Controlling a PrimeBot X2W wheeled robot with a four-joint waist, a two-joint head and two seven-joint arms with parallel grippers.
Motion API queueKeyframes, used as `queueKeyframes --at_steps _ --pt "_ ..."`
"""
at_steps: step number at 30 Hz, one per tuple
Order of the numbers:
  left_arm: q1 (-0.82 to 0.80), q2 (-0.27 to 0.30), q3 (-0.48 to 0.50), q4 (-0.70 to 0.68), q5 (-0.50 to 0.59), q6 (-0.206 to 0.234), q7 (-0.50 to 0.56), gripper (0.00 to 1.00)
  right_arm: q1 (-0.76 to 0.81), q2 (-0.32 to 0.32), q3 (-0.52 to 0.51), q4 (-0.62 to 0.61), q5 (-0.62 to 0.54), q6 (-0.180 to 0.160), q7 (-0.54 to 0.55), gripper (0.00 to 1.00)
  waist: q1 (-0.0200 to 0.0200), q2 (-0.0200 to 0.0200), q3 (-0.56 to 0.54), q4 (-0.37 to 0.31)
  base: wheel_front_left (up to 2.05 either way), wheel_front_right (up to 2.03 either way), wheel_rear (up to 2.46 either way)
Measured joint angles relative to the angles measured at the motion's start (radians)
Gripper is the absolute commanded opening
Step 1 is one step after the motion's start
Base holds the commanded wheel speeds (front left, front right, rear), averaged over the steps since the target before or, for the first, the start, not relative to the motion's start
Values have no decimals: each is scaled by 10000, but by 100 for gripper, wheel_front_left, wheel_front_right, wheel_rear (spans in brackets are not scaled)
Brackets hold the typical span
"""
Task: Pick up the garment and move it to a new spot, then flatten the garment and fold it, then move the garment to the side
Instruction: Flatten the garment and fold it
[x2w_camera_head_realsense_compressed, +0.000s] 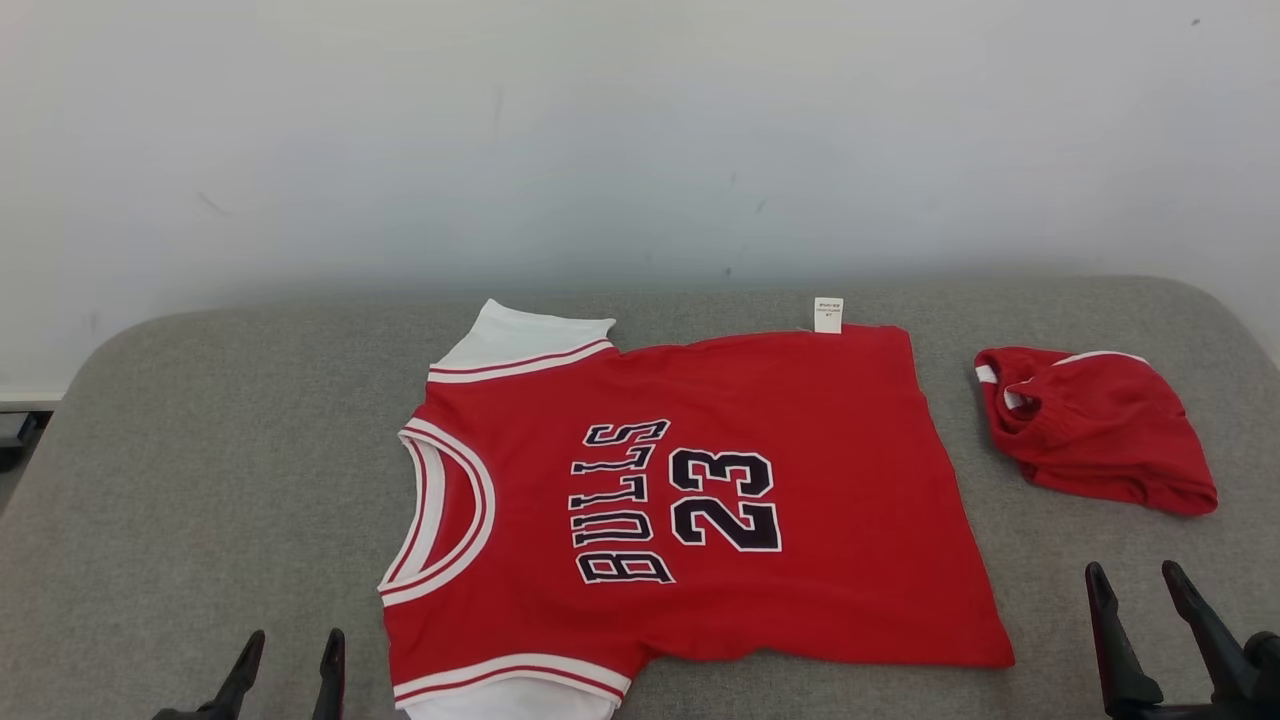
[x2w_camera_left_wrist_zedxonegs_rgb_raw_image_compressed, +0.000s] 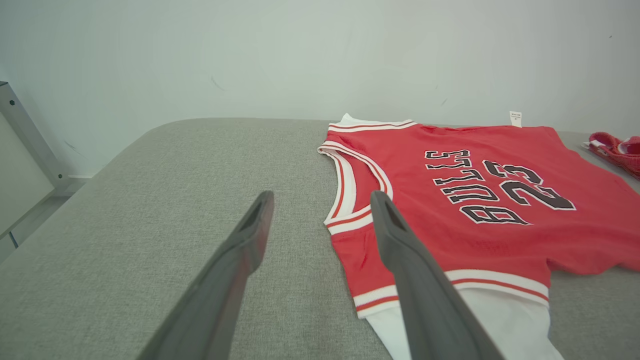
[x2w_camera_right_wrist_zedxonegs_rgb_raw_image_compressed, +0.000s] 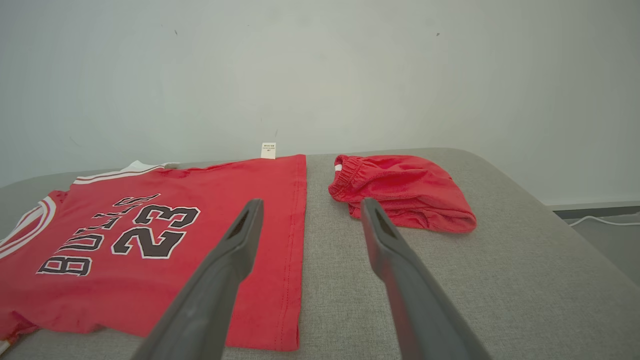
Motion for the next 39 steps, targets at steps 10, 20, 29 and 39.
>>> queueKeyframes --at_steps 10,20,29,39 --pt "232 -382 380 -364 518 0 495 100 -5 94 -79 40 -132 -2 190 100 0 0 20 5 0 0 0" --pt "396 -585 610 -729 851 0 963 100 -4 190 -130 81 -134 -6 372 100 0 0 27 -52 0 0 0" --pt "418 -677 721 -1020 1011 0 1300 100 -5 247 -161 100 -140 -10 474 100 0 0 39 -64 0 0 0" --pt "586 -754 859 -1271 1135 0 1582 100 -10 272 -198 98 -173 -12 548 100 0 0 36 -58 0 0 0"
